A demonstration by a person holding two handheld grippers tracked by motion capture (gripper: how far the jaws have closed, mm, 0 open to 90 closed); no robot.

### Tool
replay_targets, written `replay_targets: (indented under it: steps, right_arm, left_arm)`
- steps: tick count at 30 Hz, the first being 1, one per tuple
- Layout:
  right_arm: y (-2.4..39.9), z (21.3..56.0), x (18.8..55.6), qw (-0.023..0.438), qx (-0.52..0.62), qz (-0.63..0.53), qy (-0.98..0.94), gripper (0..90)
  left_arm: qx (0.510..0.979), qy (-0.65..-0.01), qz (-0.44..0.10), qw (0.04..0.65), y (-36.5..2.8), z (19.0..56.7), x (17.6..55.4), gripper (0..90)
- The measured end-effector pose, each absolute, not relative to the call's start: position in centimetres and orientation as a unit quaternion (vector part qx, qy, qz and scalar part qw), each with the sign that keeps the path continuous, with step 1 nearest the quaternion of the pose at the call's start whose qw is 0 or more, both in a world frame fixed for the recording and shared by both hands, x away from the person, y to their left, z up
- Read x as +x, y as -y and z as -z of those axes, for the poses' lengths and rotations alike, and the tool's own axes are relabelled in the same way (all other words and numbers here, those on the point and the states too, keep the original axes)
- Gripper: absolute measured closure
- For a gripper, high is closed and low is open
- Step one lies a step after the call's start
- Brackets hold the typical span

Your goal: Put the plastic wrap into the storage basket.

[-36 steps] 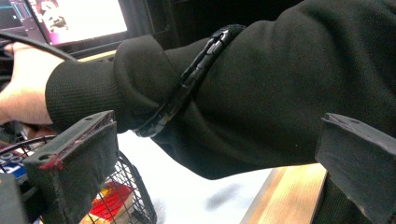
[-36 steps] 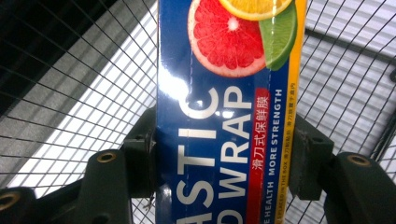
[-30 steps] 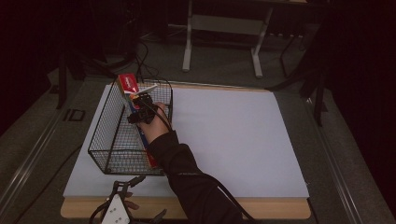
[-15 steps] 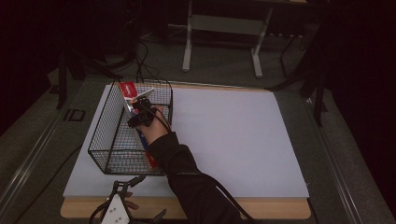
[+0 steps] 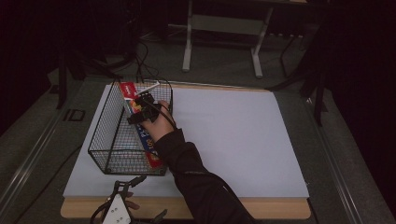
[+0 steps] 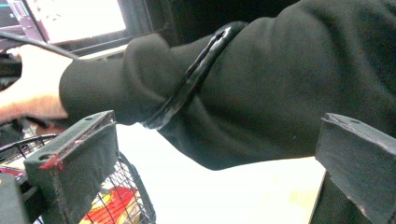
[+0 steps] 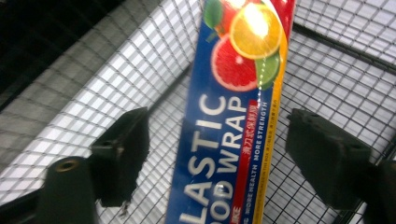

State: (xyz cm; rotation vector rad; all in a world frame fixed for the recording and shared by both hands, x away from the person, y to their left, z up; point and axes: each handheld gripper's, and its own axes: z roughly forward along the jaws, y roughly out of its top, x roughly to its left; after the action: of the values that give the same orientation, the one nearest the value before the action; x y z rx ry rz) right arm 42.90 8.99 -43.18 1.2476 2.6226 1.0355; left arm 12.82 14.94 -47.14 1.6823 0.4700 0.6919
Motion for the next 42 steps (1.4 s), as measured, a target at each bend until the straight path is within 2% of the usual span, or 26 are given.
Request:
replay_targets:
  steps: [4,5,19,23,42]
  right_arm:
    - [-8.7,42.6,42.7,0.025,0.396,-0.345,-0.85,19.0]
    - [-8.0,41.5,42.1,0.035,0.385,-0.361,-0.849,18.8]
    - [-3.5,38.2,40.7,0.075,0.363,-0.398,-0.839,17.9]
    - [-2.8,38.0,40.7,0.078,0.364,-0.4,-0.837,18.0]
    - [5.7,37.0,39.5,0.125,0.383,-0.414,-0.816,18.2]
  left_arm:
    - [0.723,-0.203,-0.297,0.59,-14.9,47.1,12.8,0.1]
    - [0.723,-0.203,-0.297,0.59,-14.9,47.2,12.8,0.1]
    - [0.727,-0.204,-0.297,0.585,-14.6,47.3,13.0,0.1]
    - [0.726,-0.205,-0.297,0.585,-14.6,47.3,13.0,0.1]
    - [0.73,-0.201,-0.293,0.585,-14.2,47.4,13.3,0.1]
